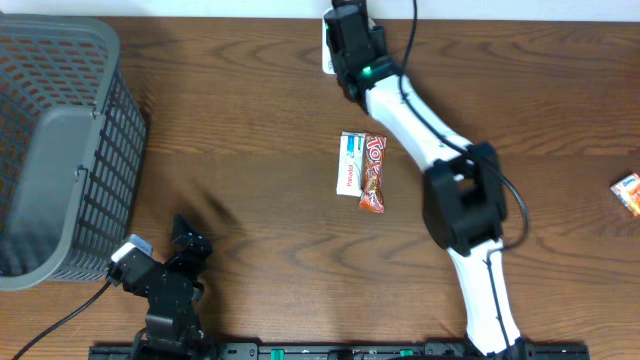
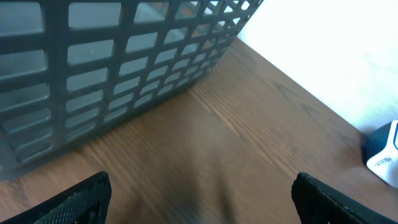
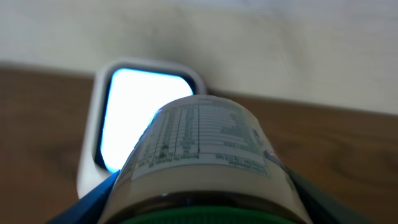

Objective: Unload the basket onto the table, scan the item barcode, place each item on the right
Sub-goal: 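Hold the bottle's label in front of the scanner, then carry the bottle to the right table edge and set it down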

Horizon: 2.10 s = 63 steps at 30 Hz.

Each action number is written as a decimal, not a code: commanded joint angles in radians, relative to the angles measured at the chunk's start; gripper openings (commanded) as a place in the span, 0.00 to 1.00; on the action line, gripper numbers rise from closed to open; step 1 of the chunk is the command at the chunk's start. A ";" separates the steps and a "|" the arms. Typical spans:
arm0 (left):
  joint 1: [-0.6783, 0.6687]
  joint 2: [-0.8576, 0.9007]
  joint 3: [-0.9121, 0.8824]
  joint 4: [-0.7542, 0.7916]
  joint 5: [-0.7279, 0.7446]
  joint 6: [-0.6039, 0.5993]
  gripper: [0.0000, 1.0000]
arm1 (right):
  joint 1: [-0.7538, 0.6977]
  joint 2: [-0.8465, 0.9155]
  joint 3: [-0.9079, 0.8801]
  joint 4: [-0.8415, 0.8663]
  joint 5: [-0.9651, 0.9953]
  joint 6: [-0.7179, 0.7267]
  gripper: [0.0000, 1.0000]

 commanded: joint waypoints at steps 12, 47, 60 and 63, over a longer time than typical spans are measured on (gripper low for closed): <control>0.002 -0.006 -0.013 -0.029 -0.005 0.000 0.93 | -0.164 -0.265 0.015 -0.781 0.000 0.214 0.56; 0.002 -0.006 -0.013 -0.029 -0.005 0.000 0.93 | -1.193 -0.253 -0.536 -0.457 -0.483 0.292 0.68; 0.002 -0.006 -0.013 -0.029 -0.005 0.000 0.93 | -1.189 -0.284 -0.312 -0.644 -0.653 0.291 0.99; 0.002 -0.006 -0.013 -0.029 -0.005 0.000 0.93 | -1.181 -0.298 -0.166 -0.771 -0.637 0.291 0.99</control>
